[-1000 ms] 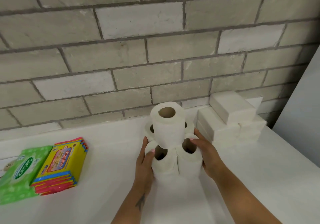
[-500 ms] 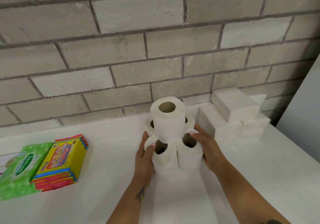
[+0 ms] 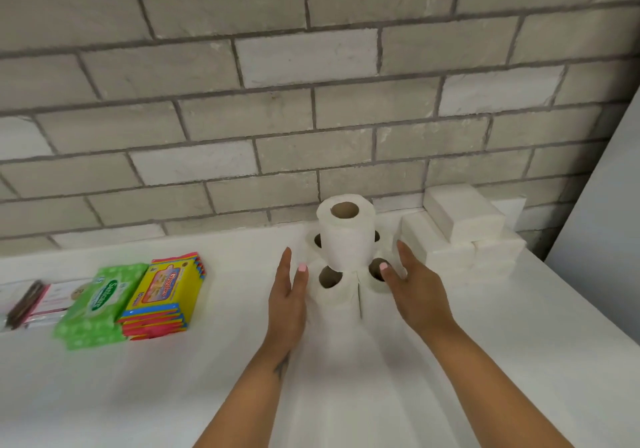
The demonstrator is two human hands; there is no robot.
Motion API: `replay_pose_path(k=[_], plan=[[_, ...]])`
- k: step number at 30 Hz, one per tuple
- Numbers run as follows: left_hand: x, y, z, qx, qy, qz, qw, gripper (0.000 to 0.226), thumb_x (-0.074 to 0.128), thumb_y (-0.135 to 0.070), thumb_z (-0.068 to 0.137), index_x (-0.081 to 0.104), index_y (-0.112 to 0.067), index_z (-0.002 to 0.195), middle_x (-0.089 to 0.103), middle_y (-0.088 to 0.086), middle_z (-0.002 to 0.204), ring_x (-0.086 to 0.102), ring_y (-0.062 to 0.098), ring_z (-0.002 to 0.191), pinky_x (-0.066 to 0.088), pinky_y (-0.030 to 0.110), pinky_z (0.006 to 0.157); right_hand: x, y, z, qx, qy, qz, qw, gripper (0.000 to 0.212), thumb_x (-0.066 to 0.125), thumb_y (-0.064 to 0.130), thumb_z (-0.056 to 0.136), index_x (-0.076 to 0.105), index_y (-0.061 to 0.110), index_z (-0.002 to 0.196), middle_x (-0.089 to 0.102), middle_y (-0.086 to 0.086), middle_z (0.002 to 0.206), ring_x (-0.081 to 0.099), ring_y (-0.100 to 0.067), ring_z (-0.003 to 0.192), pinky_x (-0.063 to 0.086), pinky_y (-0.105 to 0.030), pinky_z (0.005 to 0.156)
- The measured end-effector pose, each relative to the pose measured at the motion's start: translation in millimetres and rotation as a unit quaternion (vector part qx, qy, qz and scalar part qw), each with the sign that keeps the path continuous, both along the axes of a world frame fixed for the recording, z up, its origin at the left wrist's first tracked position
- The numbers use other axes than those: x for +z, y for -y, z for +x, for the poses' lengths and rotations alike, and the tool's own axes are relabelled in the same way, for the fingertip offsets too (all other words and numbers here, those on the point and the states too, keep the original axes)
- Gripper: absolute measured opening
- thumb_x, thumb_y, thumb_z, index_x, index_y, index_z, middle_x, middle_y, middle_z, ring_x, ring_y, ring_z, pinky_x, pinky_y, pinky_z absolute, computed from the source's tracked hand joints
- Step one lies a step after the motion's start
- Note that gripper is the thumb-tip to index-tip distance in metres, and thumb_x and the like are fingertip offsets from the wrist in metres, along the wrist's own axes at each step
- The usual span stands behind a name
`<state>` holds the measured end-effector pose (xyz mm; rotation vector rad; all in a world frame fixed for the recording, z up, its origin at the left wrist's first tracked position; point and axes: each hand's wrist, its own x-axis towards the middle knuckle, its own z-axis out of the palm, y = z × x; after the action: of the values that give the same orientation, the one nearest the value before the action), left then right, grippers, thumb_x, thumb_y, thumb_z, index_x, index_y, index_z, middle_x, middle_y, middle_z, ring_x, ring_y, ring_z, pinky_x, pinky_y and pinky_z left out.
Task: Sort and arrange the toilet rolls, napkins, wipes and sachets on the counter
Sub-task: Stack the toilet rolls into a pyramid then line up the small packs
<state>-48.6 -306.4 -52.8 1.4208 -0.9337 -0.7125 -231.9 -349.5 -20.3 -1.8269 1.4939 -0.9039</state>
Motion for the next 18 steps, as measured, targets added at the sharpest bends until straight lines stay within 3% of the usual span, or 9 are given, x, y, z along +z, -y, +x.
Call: replay_pose_path(k=[3, 5, 6, 10, 15, 18], plan=[[4.9, -17.8, 3.1, 0.040, 0.001, -0.027, 0.999, 0.044, 0.045, -0.033, 0.098, 0.039, -0.027, 0.141, 0.040, -0.018, 0.143, 0.034, -0.003, 0.131, 0.025, 0.024, 0.112, 18.8, -24.1, 2.7, -0.024, 0.000, -0.073, 0.997, 0.048, 0.047, 0.030, 0.096, 0.038, 0.024, 0.142, 0.056, -0.001, 0.133, 0.055, -0.017, 0.116, 0.036, -0.013, 0.087], [9.2, -31.9, 6.7, 0.076, -0.003, -0.046, 0.996, 0.035, 0.045, -0.028, 0.098, 0.049, -0.025, 0.133, 0.049, -0.015, 0.136, 0.042, 0.000, 0.127, 0.030, 0.023, 0.109, 30.1, -38.5, 6.6, -0.028, 0.030, -0.103, 0.994, 0.041, 0.050, 0.025, 0.095, 0.048, 0.028, 0.136, 0.067, -0.003, 0.114, 0.057, -0.002, 0.081, 0.035, 0.001, 0.070], [10.7, -39.0, 9.7, 0.092, -0.004, -0.052, 0.994, 0.031, 0.046, -0.025, 0.098, 0.054, -0.024, 0.129, 0.053, -0.013, 0.132, 0.046, 0.001, 0.124, 0.032, 0.021, 0.106, 34.8, -45.6, 10.1, -0.020, 0.049, -0.108, 0.993, 0.039, 0.051, 0.023, 0.094, 0.051, 0.029, 0.133, 0.069, -0.004, 0.105, 0.053, 0.001, 0.072, 0.036, 0.001, 0.067], [14.4, -70.4, 28.9, 0.145, -0.013, -0.074, 0.987, 0.021, 0.048, -0.019, 0.097, 0.061, -0.033, 0.107, 0.062, -0.010, 0.119, 0.053, -0.001, 0.113, 0.038, 0.023, 0.102, 37.6, -63.9, 34.0, 0.023, 0.141, -0.074, 0.987, 0.035, 0.056, 0.020, 0.092, 0.058, 0.028, 0.126, 0.062, 0.005, 0.097, 0.057, -0.013, 0.084, 0.043, -0.021, 0.083], [16.4, -107.6, 73.4, 0.195, -0.015, -0.071, 0.978, 0.022, 0.049, -0.014, 0.096, 0.060, -0.032, 0.100, 0.063, -0.008, 0.112, 0.056, 0.012, 0.112, 0.040, 0.032, 0.100, 35.9, -85.8, 81.8, 0.071, 0.187, -0.022, 0.980, 0.033, 0.057, 0.015, 0.091, 0.058, 0.024, 0.123, 0.059, 0.012, 0.111, 0.056, -0.006, 0.104, 0.038, -0.019, 0.090], [20.3, -124.0, 111.0, 0.215, -0.032, -0.083, 0.972, 0.021, 0.048, -0.009, 0.096, 0.060, -0.022, 0.107, 0.062, 0.000, 0.117, 0.056, 0.018, 0.112, 0.044, 0.023, 0.090, 33.8, -98.8, 115.7, 0.091, 0.211, 0.015, 0.973, 0.033, 0.057, 0.013, 0.091, 0.056, 0.022, 0.123, 0.059, 0.009, 0.116, 0.055, -0.006, 0.108, 0.037, -0.018, 0.090]])
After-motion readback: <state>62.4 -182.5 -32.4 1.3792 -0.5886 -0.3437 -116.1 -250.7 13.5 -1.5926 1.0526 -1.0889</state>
